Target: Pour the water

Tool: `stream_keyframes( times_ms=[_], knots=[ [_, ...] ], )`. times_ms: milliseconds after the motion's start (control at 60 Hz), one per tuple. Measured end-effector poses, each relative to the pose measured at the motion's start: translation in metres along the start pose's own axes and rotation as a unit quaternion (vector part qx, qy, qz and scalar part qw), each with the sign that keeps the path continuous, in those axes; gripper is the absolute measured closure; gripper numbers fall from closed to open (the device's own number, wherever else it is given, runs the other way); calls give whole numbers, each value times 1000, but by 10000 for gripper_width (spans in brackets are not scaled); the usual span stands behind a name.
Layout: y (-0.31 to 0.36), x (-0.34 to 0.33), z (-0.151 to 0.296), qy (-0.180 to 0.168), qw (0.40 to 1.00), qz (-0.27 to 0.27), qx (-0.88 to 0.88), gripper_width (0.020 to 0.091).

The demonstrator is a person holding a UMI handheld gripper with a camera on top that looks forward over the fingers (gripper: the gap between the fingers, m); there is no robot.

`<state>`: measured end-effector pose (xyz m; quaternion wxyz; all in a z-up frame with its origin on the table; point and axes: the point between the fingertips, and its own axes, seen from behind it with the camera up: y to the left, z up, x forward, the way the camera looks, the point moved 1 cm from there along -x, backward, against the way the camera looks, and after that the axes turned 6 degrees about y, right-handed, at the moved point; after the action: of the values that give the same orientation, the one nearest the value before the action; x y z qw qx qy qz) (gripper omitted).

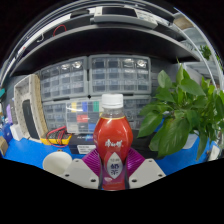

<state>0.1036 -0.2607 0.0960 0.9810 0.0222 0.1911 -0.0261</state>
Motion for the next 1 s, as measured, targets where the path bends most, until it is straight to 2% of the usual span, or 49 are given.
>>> stream_keyframes(
  times_ms=[67,100,267,317,350,533,733,883,1000],
  knots=[
    [0,-1,-1,-2,1000,0,-4,807],
    [0,-1,-1,-2,1000,0,-8,748],
    [2,0,-4,11,1000,8,8,617],
    [0,-3,-6,18,1000,0,11,482],
    [-3,-7,-9,23,1000,-8,8,419],
    [-1,-55,-24,45,998,-37,10,369],
    [43,-141,-47,88,995,-52,18,370],
    [90,-191,-31,91,994,-50,33,369],
    [128,-220,-3,79,996,-36,21,371]
  ],
)
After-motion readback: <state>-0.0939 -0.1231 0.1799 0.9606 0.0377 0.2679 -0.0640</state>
